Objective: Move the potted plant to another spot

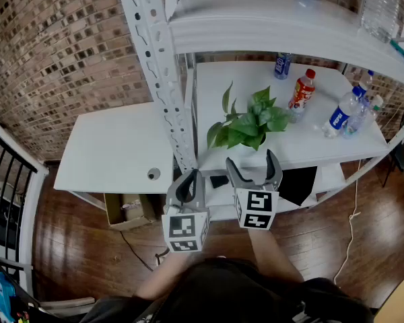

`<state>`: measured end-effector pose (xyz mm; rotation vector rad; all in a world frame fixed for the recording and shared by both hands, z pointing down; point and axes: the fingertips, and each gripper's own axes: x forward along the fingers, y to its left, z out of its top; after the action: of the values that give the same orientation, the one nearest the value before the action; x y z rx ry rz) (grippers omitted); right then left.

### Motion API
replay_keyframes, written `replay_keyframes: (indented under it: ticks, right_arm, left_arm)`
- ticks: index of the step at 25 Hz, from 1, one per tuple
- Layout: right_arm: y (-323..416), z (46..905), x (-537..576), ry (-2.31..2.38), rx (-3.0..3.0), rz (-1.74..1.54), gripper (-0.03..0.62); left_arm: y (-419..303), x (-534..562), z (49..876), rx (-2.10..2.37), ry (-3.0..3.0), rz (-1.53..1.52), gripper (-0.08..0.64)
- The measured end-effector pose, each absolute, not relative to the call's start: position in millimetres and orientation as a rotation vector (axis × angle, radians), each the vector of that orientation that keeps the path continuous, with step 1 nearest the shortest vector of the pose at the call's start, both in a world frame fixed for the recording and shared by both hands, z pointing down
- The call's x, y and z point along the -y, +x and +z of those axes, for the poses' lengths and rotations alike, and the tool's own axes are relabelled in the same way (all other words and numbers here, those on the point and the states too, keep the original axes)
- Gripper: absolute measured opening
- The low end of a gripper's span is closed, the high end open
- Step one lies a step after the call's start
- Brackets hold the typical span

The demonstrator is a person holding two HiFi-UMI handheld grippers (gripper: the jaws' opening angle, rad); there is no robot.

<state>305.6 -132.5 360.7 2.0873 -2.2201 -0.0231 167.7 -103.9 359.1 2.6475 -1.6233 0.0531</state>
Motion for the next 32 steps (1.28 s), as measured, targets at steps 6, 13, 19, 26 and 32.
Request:
replay_keyframes:
  ticks: [6,13,19,26,32]
  right_arm:
    - [320.5,366.5,167.8,2.082,2.185,0.051,0.486]
    - [322.0,365.0,191.8,2.030,2.202,0.097,0.494]
    - [326.1,367.9,196.3,2.035,2.207,0.132,0.465]
    - [321.9,361.5,183.4,2.033,2.225,0.083,0.459]
    - [313.1,354.6,158.6,2.021,2.283,0.099,0.457]
  left_arm:
    - [164.0,110.2,360.7,1.638,2.643,0.065,0.017]
    - [161.6,116.3,364.7,1.648,2.622,0.069,0.017]
    - [158.9,118.1,362.6,1.664,2.617,0.061,0.017]
    - [157.6,111.1,362.8,1.672,2.614,0.060,0.017]
    - [155.8,100.6,365.8,1.666,2.607,0.060,0.017]
